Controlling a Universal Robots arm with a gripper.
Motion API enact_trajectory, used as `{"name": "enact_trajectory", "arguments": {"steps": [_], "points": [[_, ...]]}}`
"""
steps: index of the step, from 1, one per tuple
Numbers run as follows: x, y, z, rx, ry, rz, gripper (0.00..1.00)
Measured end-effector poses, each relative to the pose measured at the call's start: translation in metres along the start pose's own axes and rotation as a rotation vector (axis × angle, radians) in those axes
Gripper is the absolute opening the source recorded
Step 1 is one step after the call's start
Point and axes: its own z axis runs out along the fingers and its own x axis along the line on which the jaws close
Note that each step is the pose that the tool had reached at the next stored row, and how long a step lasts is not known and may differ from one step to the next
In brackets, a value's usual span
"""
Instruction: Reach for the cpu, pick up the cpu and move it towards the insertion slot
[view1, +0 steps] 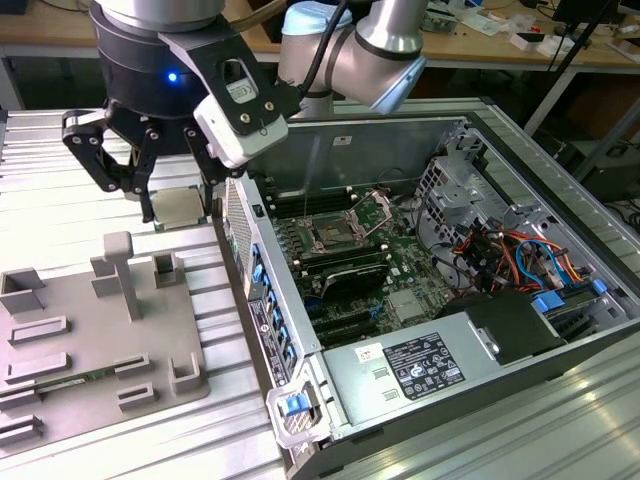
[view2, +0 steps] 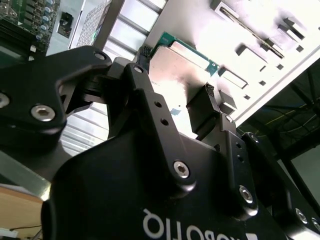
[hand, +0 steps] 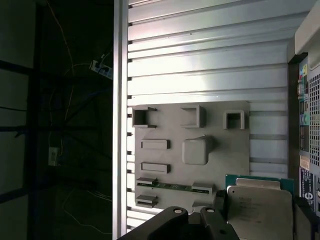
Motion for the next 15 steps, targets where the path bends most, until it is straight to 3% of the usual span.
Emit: {"name": "enact_trajectory", "arguments": {"steps": [8,15], "points": [[-0.0153,0.0000,0.0003,-0.0001,-0.0010,0.000,0.55],[-0.0332,0.0030,0.0006,0.0000,-0.0010,0.001,0.55]]}}
